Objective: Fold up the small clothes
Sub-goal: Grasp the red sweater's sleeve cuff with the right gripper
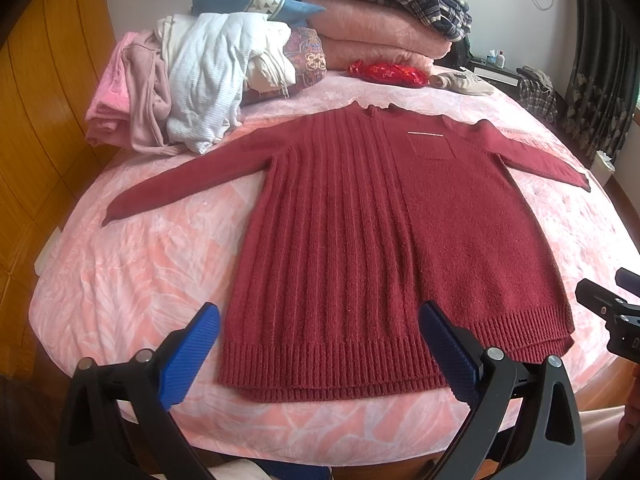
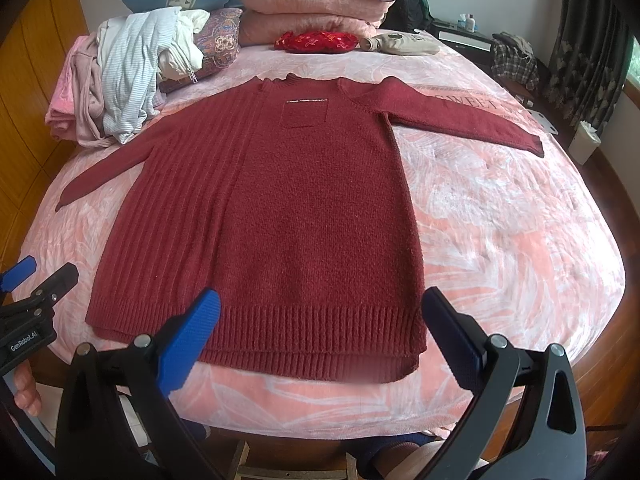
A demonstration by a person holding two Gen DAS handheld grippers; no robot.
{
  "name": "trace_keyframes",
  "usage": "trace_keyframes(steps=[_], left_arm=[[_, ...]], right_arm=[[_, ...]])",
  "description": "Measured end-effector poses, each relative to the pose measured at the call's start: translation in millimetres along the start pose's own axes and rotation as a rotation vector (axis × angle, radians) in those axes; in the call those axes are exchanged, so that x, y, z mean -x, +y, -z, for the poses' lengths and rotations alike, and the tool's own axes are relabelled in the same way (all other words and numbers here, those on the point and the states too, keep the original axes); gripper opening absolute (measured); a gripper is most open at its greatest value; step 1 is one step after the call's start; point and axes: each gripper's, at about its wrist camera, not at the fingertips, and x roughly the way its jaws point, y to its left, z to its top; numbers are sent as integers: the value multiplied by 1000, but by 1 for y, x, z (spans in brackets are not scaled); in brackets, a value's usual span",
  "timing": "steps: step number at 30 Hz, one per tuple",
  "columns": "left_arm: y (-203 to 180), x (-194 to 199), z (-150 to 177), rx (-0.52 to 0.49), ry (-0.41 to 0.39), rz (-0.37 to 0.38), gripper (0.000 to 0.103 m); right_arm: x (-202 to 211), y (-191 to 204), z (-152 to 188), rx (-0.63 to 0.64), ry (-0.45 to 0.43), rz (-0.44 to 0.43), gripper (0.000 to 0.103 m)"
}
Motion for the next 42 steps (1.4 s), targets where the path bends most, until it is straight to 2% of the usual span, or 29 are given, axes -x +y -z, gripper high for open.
trace_keyframes(steps=[11,16,19,22,26,30,32,35,38,42], left_arm=[[1,-2,-6,4,17,-7,99],[-9,-23,-38,-19,21,-86,99],[-19,-39,-67,-25,-5,-123,99],[-38,-64,-107,-31,-24,-118,99],[-74,-107,-154,-61,-32,-60,99],[-112,-144,-189,-34,-10,31,99],[-134,-165,-204,-10,15,84,99],[-172,-199,-221,1,40,128,99],[-214,-231,-236,-11,46,134,99],[-273,-268,-254,-49,60,132,99]], right_arm=[[-3,-2,-6,5,1,12,100],[-19,-39,-44,-56,12,64,100],[-36,-91,-79,-153,11,101,100],[-58,-161,-112,-255,18,156,100],[-94,-265,-145,-385,70,222,100],[-133,-369,-164,-529,93,179,100],[-158,-408,-170,-561,140,194,100],[-185,-441,-181,-557,174,177,100],[-214,-471,-187,-573,181,106,100],[-248,-487,-196,-543,197,75,99]])
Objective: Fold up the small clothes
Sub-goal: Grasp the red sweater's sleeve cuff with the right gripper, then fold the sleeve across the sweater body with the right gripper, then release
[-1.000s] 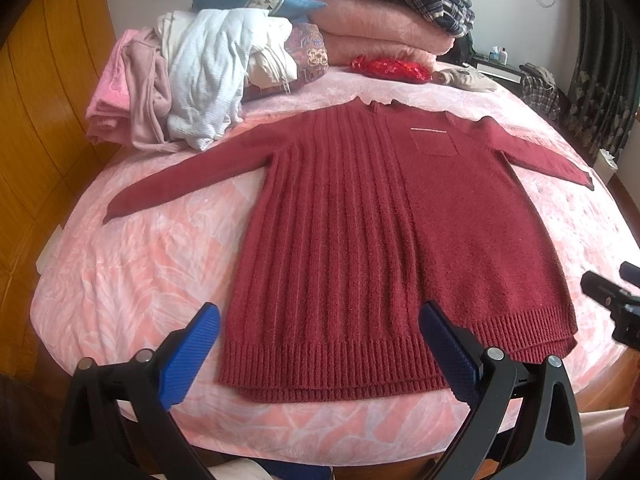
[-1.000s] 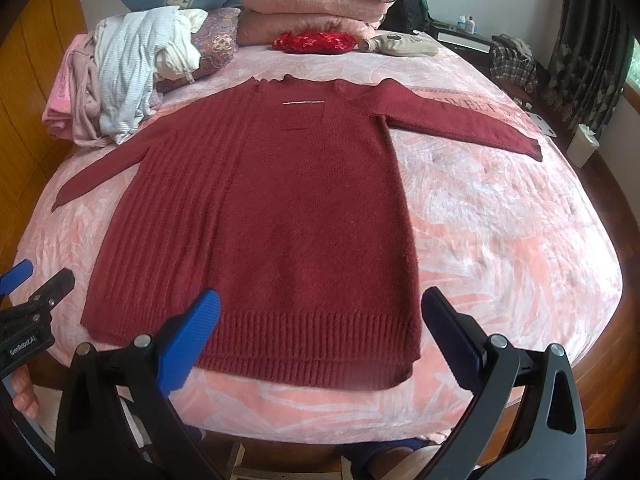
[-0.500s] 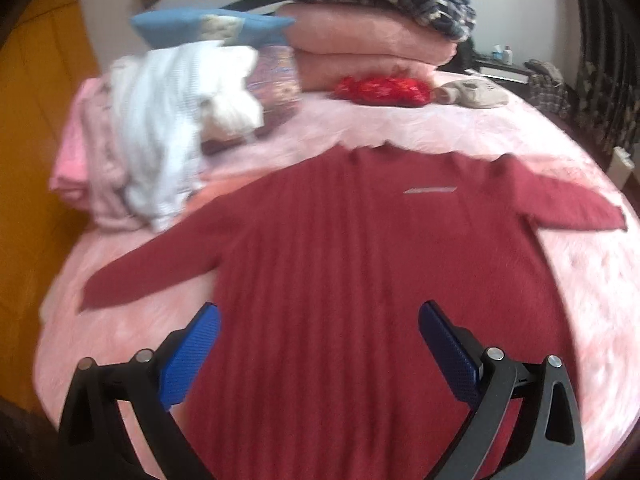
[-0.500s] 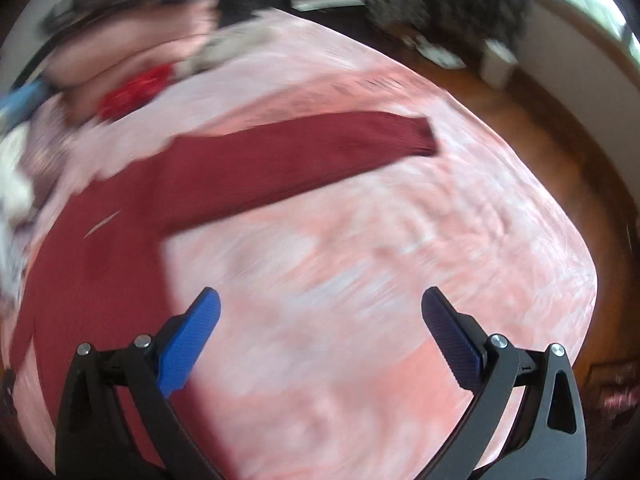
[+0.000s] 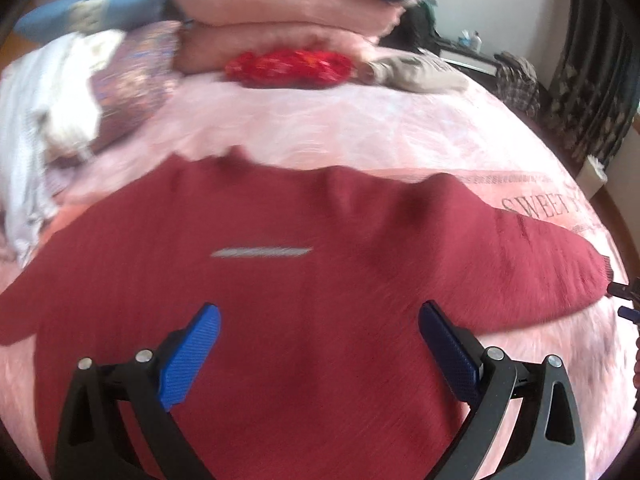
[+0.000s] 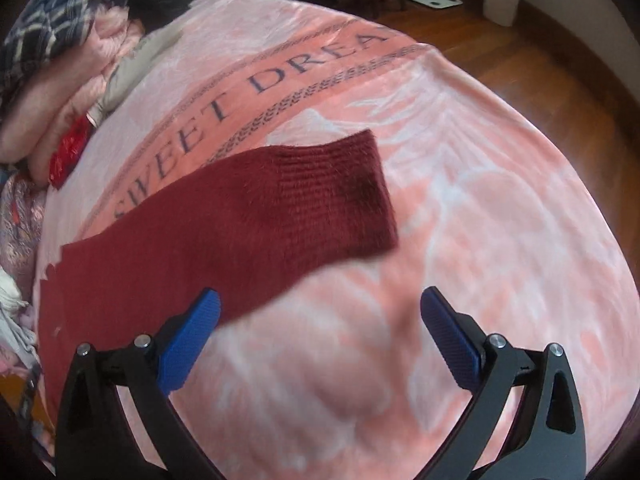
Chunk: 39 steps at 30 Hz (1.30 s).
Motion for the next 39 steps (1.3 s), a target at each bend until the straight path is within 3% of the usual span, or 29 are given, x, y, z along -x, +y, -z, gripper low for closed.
trace_keyframes(steps=[5,7,10,12,15,19,21,24,27,29,31,35,39], left_arm=[[-53,-38,-18,12,-6,4,99],[-67,-48,-19,5,2,-2,99],[-78,-55,-16,-12,9,-21,99],[-78,-55,-15,-13,5,-31,99],[-70,-49,-15,-6,-2,-54,99],[-45,-35,-14,19,-15,-51,99],[-33,-30,-13,17,-25,-62,99],[-8,-25,-10,25,-27,-78,99],[17,-32,-4,34,4,-107,99],[35,-35,0,47,23,-123,99],[53,-33,3,70,31,-118,99],[93,-24,8,115,28,-103,99],[124,-15,13,129,18,-101,99]], right_arm=[[-21,-1,-24,27,13,-14,98],[-28,-4,-30,33,18,-24,89],[-25,-4,-37,60,5,-7,55],[-19,-6,-39,62,5,-51,20],[-2,0,-39,55,-47,-183,16],[34,22,-36,163,-153,-257,15],[48,13,-40,145,-211,-200,15],[34,-24,-45,5,-183,-37,15],[2,-41,-36,-93,-119,-20,15],[-5,-34,-31,-82,-141,16,16],[3,-12,-33,-34,-170,51,16],[42,39,-28,100,-283,-12,16],[61,139,-9,357,-322,-75,16]])
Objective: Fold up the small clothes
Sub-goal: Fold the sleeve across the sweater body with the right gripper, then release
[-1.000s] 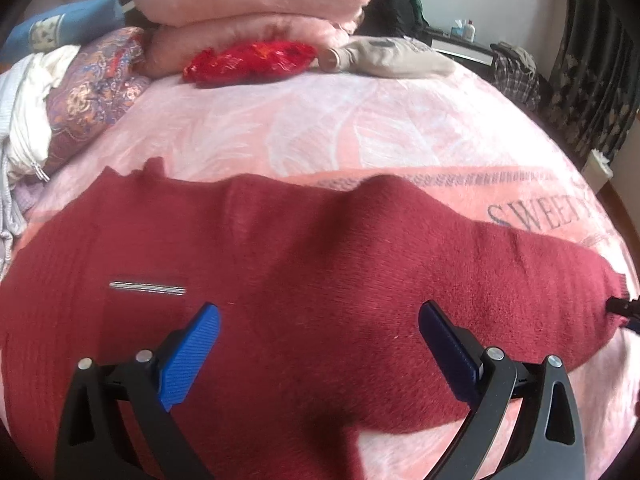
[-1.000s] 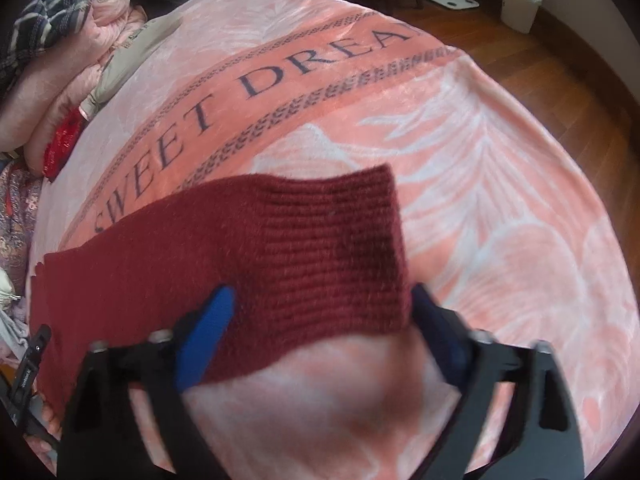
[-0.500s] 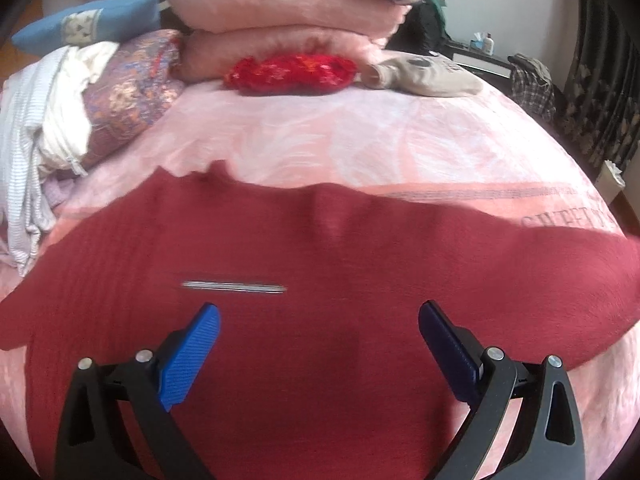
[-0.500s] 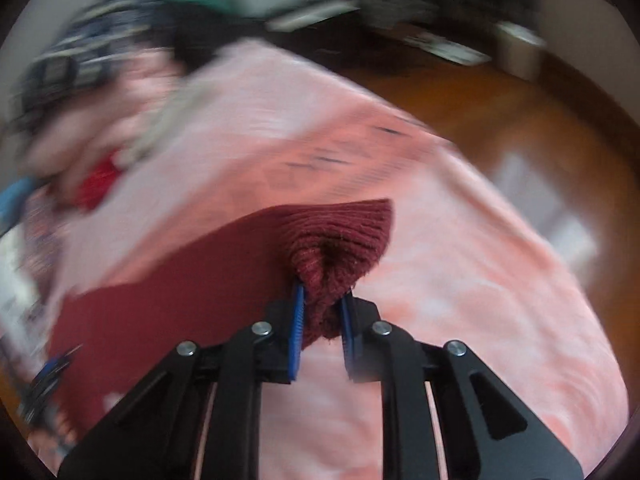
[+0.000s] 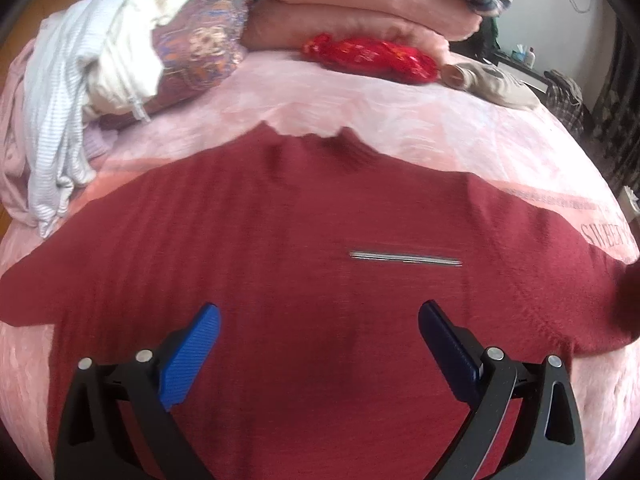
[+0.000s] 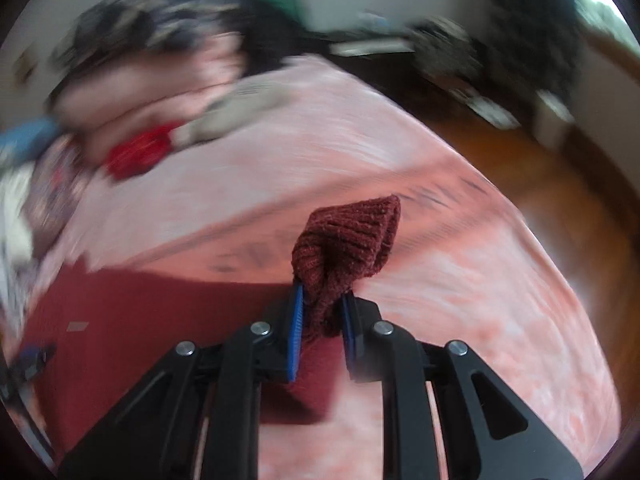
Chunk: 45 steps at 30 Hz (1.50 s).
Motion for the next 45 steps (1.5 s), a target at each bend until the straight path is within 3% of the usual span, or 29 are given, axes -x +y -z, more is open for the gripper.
trace_keyframes(steps=[6,11,14,17,21,24,30,35,38,40,42,43,45], left_arm=[[43,-5,-2,14,54,13,99],[70,-12,-1,2,76,17,99],[83,-15,0,13,87,32,99],[89,-18,1,27,96,46,99],[85,-18,4,26,108,77,99],[70,-12,7,22,110,117,99],[13,-4,15,-18,150,233,99],[-29,-23,20,9,224,261,99],[-47,-25,23,10,210,250,99],[-57,-24,24,-3,195,243,89],[-57,-21,24,15,163,220,54],[-55,-19,23,35,142,229,42],[-51,-18,22,84,136,298,18]], right_arm=[[-25,155,14,449,58,-86,16],[-39,258,43,663,124,-260,16],[-43,296,54,709,150,-339,17],[-55,331,69,757,208,-348,38],[-49,328,69,642,291,-552,47],[-33,307,50,538,253,-616,49],[-29,252,33,407,201,-539,55],[-38,204,41,349,212,-479,55],[-41,180,45,329,216,-462,55],[-44,171,48,321,218,-452,55],[-46,159,52,308,221,-441,55],[-46,152,53,295,223,-439,55],[-47,145,54,277,223,-432,55]])
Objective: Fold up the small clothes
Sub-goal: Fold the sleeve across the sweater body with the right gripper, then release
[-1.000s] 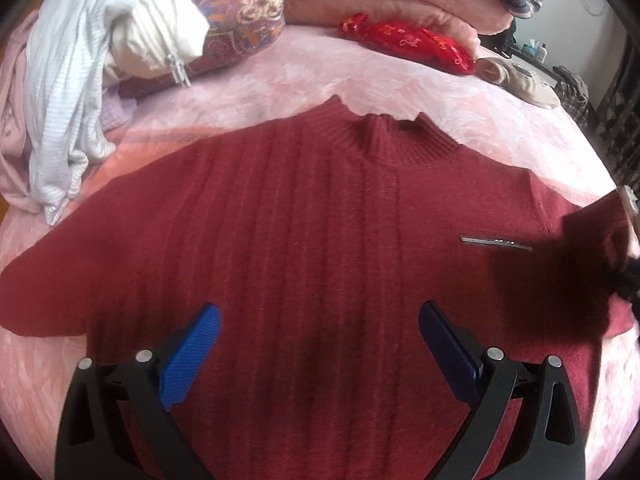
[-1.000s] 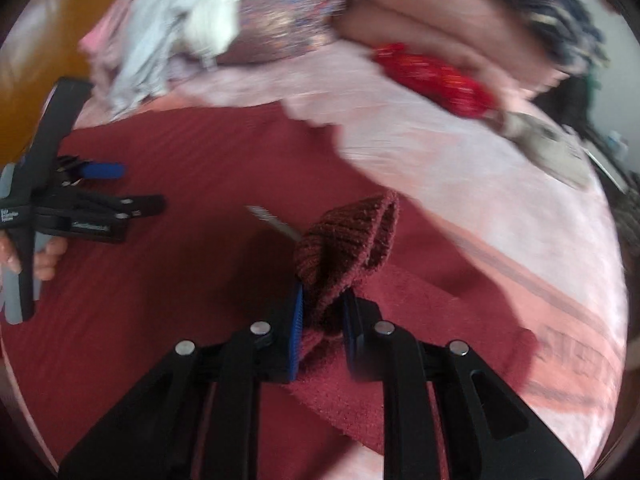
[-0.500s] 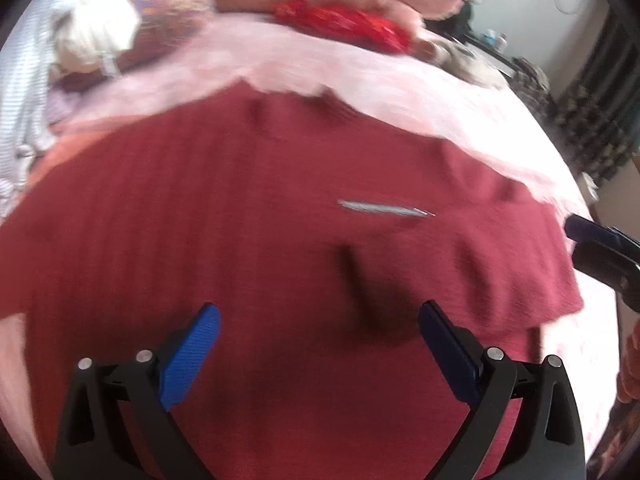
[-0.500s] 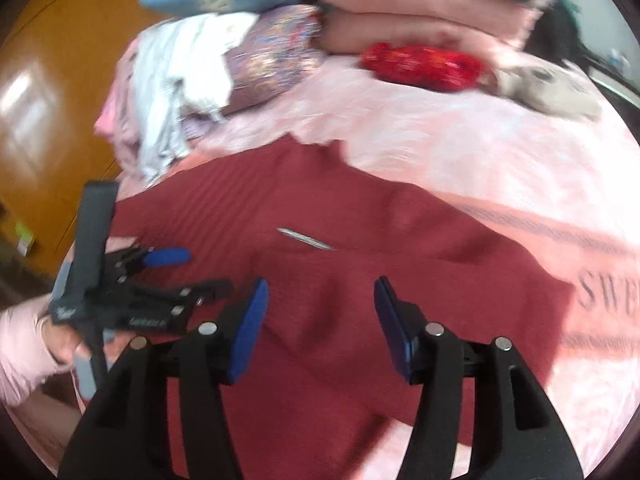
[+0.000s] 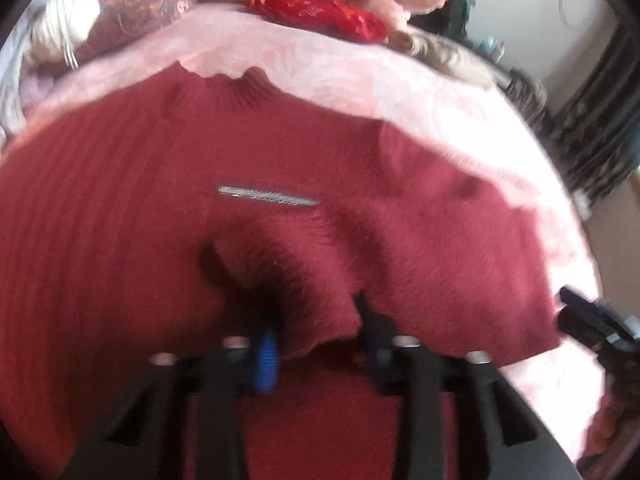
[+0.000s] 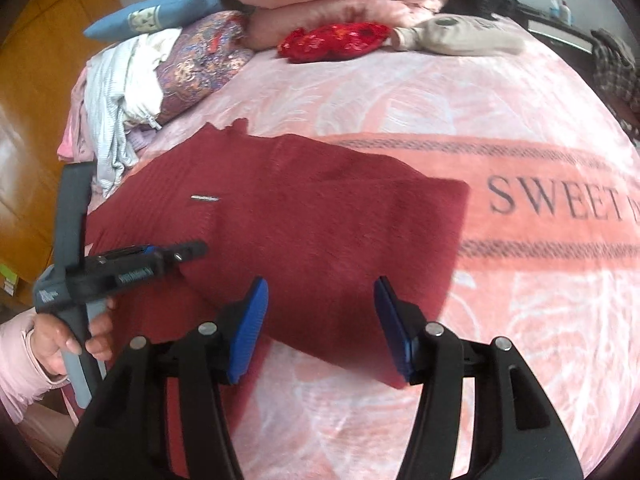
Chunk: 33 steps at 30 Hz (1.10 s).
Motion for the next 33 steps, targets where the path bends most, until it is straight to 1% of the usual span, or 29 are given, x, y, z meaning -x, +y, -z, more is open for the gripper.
trace_keyframes(steps=[1,2,4,6,7,8,10,12,15,19,21,23,25,27,28,29,30,31,32,33], left_arm=[[0,1,0,5,9,26,17],[0,4,0,1,1,32,16],[-1,15,-1,-22,-47,40,15],[2,27,-4,-46,-76,58,15],[-1,33,-11,-59,-91,65,14],[4,46,-16,-73,-125,66,14],[15,63,-26,-95,-170,54,14],[33,80,-35,-118,-216,33,14],[70,98,-46,-105,-252,-8,14],[125,105,-56,-51,-266,-72,14],[153,103,-58,-19,-258,-104,15],[176,93,-56,11,-226,-112,15],[193,82,-54,33,-200,-112,15],[198,73,-52,31,-173,-100,17],[201,67,-50,28,-158,-103,18],[202,62,-47,23,-146,-107,19],[203,58,-45,17,-134,-112,20],[204,53,-43,10,-115,-121,21],[207,51,-42,10,-107,-122,24],[211,50,-41,11,-105,-127,31]], right_arm=[[1,-3,1,-7,-2,3,55],[2,-5,2,-14,-3,6,55],[4,-9,3,-28,-7,14,55],[5,-11,2,-41,-12,12,55],[5,-10,1,-45,-14,11,55],[5,-9,0,-49,-17,9,55],[4,-6,-4,-60,-17,-11,55],[0,-1,-9,-84,-15,-37,55],[-8,6,-15,-122,-10,-82,56],[-23,17,-23,-158,14,-109,60],[-33,26,-27,-158,39,-100,62],[-44,33,-29,-164,64,-94,65],[-58,38,-31,-185,91,-94,65],[-73,39,-30,-212,142,-64,64],[-79,39,-28,-223,160,-60,63],[-85,40,-26,-230,174,-45,53],[-86,40,-25,-224,173,-24,35],[-86,41,-25,-216,171,-4,24],[-85,39,-25,-228,178,-35,13],[-83,34,-24,-252,175,-49,10]])
